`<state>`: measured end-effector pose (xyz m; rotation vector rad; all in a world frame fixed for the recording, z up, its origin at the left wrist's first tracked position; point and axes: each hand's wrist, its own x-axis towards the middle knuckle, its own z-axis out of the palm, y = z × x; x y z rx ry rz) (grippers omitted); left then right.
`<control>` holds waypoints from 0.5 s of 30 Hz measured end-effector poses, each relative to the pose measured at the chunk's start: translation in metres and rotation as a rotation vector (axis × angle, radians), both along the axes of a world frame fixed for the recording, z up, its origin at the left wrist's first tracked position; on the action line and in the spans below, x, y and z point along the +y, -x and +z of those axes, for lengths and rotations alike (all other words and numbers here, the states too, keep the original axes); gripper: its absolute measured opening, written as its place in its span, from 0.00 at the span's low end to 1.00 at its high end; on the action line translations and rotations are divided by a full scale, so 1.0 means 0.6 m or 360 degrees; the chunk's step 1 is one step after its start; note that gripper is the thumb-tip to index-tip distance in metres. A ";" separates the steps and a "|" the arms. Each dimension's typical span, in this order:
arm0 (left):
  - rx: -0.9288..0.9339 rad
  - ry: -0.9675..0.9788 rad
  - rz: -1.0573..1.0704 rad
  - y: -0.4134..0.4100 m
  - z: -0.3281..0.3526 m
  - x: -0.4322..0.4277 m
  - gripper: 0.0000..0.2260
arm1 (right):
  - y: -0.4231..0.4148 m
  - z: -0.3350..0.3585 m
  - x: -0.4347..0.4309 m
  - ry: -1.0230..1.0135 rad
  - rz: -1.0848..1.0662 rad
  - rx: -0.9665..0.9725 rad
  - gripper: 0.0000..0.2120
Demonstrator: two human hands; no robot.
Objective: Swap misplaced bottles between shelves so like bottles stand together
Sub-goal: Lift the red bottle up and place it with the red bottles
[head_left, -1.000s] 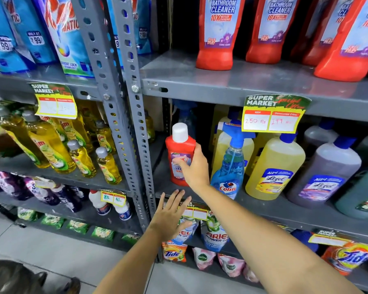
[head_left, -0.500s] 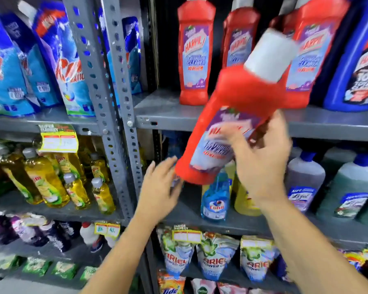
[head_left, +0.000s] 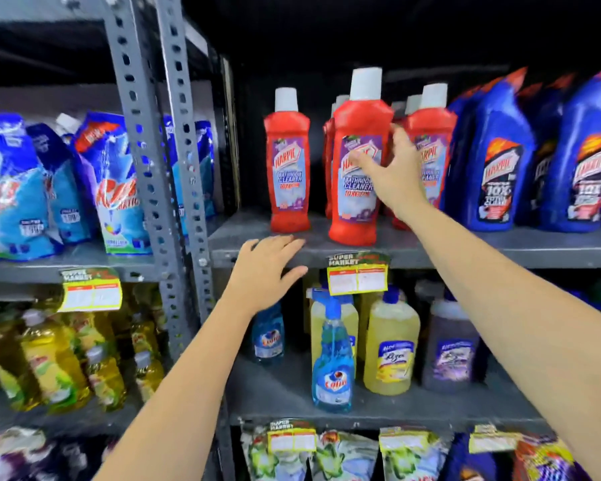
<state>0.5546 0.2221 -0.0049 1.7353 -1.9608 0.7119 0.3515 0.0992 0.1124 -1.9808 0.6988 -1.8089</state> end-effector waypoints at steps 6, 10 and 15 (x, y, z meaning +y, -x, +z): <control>-0.0041 0.0013 0.0023 -0.003 -0.008 0.001 0.25 | -0.012 -0.010 -0.027 -0.0237 0.0084 0.0072 0.28; -0.0028 0.0051 0.0014 -0.005 -0.011 -0.003 0.26 | 0.013 -0.046 -0.034 -0.0471 0.0213 0.0331 0.37; 0.0010 0.0108 0.0005 -0.004 -0.018 -0.008 0.25 | 0.020 -0.104 -0.044 -0.0532 0.0260 0.0534 0.38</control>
